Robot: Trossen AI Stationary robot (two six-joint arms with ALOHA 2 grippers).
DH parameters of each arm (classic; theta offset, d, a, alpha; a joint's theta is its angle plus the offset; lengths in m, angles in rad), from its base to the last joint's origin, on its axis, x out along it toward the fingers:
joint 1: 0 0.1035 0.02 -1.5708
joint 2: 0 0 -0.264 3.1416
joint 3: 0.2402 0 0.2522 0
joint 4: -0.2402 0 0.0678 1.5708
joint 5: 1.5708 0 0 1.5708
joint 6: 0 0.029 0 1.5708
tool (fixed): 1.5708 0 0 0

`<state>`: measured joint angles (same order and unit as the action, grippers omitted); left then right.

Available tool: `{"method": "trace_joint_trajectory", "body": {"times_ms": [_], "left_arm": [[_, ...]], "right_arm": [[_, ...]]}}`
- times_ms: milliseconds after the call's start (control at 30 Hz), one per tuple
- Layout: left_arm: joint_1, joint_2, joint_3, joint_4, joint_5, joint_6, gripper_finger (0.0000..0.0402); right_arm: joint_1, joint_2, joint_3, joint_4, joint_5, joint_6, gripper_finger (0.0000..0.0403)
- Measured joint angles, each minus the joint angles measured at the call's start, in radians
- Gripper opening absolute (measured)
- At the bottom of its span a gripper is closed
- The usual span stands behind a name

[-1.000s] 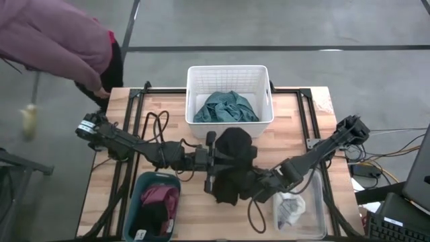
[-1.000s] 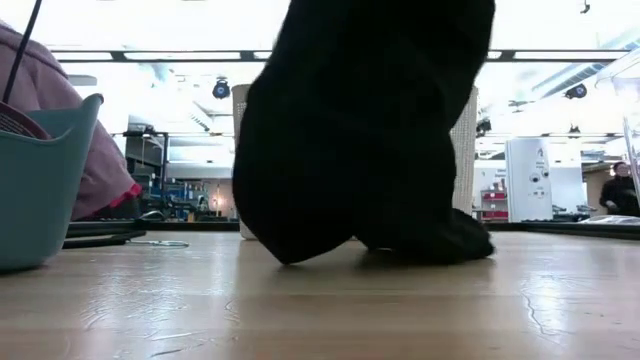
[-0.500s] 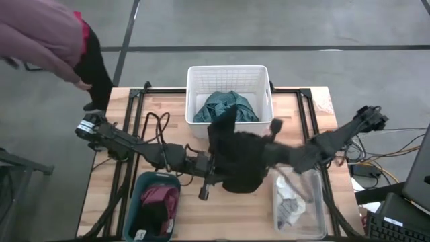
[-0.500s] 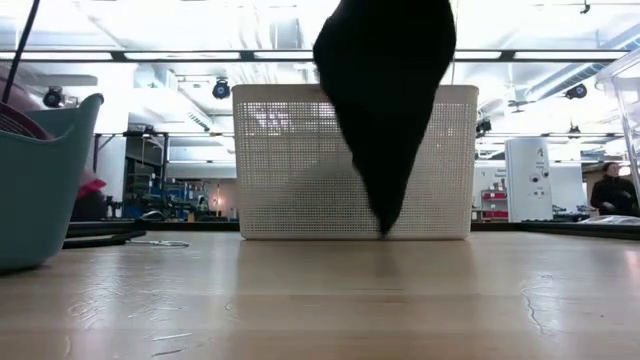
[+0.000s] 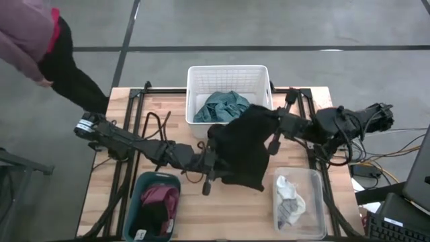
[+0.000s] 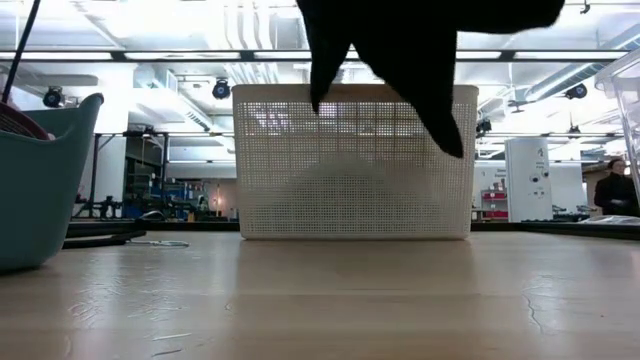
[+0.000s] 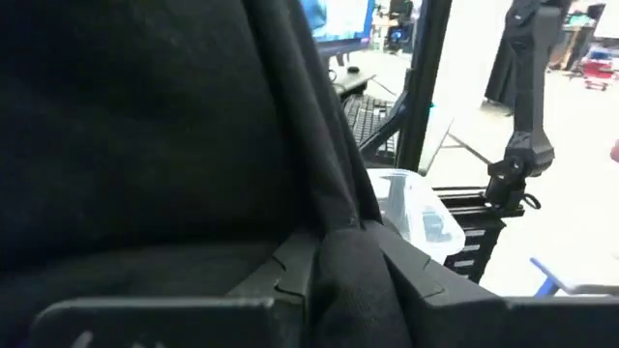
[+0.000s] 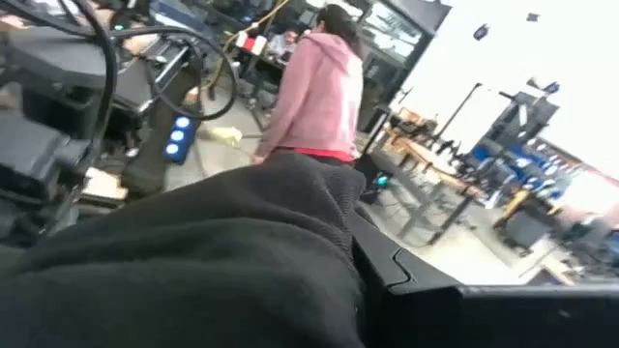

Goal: Pick & Place Cloths
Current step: Put the black shirt into the white laundry bin

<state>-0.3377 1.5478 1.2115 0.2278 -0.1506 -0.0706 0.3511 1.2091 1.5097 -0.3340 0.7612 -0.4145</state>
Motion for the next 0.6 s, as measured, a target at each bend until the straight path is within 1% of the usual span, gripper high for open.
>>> {"method": "trace_joint_trajectory", "body": {"times_ms": [100,167,233,300,333,367,500,600], "left_arm": [[0.0,0.0,0.001,-0.028,-0.019,-0.046,0.0069],[0.0,0.0,0.001,-0.028,-0.065,-0.084,0.0069],[0.0,0.0,0.0,-0.021,-0.14,-0.095,0.0069],[-0.003,-0.003,-0.002,0.008,-0.263,-0.087,0.0069],[-0.004,-0.003,-0.002,0.024,-0.313,-0.085,0.0069],[-0.005,-0.003,-0.004,0.042,-0.343,-0.07,0.0069],[-0.004,-0.028,-0.007,0.063,-0.359,0.003,0.0076],[-0.007,-0.056,-0.011,0.034,-0.357,0.028,0.0105]], "right_arm": [[-0.03,0.035,0.07,0.021,0.0,-0.054,0.0012],[-0.048,0.061,0.128,0.026,0.002,-0.087,0.0012],[-0.065,0.089,0.183,0.037,0.007,-0.11,0.0012],[-0.083,0.119,0.24,0.035,0.021,-0.117,0.0012],[-0.09,0.133,0.269,0.012,0.024,-0.113,0.0012],[-0.097,0.147,0.293,-0.021,0.024,-0.097,0.0012],[-0.124,0.206,0.351,-0.149,0.023,-0.059,0.0012],[-0.151,0.248,0.376,-0.187,0.025,-0.036,0.0012]]}}
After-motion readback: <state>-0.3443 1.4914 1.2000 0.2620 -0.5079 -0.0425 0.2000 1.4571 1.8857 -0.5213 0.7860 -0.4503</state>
